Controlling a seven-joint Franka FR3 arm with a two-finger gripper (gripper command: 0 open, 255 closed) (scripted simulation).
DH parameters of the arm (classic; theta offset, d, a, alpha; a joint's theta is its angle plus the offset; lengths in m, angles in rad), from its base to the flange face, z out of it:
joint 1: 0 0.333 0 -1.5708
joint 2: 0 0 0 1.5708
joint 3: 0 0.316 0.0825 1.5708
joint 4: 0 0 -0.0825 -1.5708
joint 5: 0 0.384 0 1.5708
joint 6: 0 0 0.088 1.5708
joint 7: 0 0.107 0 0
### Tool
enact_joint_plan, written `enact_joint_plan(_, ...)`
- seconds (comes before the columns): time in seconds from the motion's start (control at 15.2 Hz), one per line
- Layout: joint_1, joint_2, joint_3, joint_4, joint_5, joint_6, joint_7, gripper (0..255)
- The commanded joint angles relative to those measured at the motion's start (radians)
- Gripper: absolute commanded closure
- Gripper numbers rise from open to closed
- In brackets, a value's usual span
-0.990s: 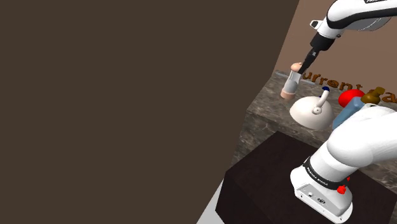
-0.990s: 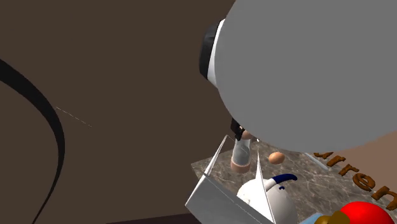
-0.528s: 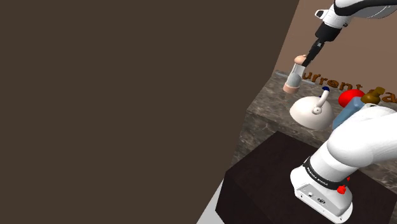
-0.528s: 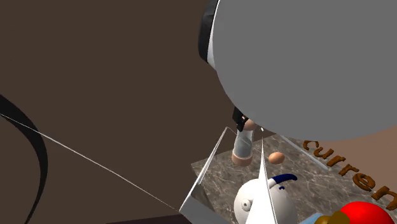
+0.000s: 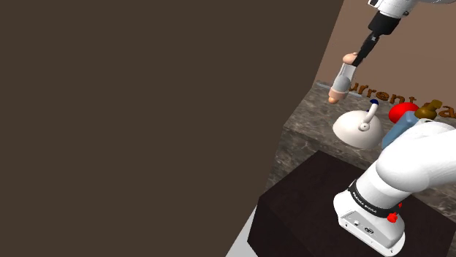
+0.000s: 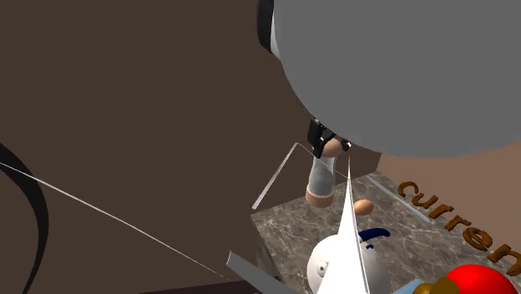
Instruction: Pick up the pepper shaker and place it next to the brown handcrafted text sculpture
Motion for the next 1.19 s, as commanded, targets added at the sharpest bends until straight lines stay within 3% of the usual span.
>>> enact_joint_plan(0.0,0.003,0.004,0.006,0.03,0.005,-0.027,0.001,255)
enact_joint_plan(1.12,0.03,0.054,0.036,0.286,0.044,-0.235,0.0,255)
